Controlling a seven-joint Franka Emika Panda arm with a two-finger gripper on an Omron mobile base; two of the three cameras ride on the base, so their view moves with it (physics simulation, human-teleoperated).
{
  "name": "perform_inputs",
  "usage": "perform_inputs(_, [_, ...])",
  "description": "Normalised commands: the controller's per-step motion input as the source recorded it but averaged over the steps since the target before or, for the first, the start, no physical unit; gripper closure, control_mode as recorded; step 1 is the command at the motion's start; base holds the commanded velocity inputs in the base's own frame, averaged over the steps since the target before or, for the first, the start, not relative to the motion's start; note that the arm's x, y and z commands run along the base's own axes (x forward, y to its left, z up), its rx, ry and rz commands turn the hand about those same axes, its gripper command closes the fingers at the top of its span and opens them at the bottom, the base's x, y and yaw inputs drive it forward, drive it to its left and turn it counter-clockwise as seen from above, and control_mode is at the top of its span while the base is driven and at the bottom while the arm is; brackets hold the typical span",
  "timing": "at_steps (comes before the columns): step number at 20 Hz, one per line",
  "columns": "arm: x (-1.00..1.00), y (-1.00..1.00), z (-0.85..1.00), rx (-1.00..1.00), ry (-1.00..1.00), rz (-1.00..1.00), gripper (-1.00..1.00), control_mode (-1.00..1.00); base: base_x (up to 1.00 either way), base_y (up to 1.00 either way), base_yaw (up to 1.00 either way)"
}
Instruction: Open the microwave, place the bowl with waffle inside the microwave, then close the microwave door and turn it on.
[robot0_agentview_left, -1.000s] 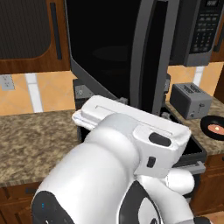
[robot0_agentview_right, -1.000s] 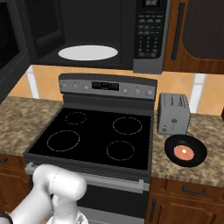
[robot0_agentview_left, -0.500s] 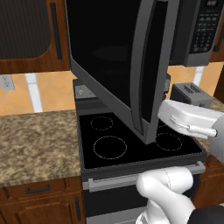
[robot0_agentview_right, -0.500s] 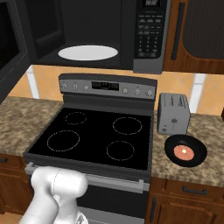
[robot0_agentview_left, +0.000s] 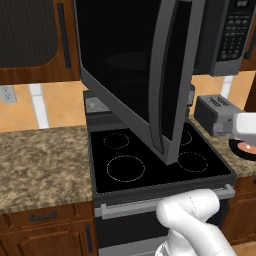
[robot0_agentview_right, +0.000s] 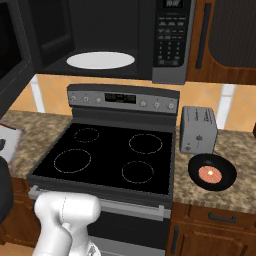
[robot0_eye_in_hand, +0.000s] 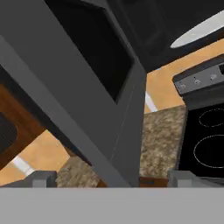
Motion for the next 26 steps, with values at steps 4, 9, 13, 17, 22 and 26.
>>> perform_inputs(4, [1.00,0.03,-0.25,0.31,0.23,0.71,-1.00,-1.00,0.00,0.00,0.00])
perform_inputs(9, [0.67,0.64,-0.17,0.09,0.05,0.48,-1.00,-1.00,0.00,0.00,0.00])
perform_inputs(13, [0.12,0.96,-0.18,0.00,-0.06,0.17,-1.00,-1.00,0.00,0.00,0.00])
perform_inputs(17, [-0.01,0.68,-0.01,0.00,-0.07,0.01,-1.00,-1.00,0.00,0.00,0.00])
perform_inputs(22, [0.11,-0.48,0.00,-0.04,0.12,-0.08,-1.00,-1.00,0.00,0.00,0.00])
perform_inputs(26, [0.29,-1.00,-0.16,-0.10,0.36,-0.41,-1.00,-1.00,0.00,0.00,0.00])
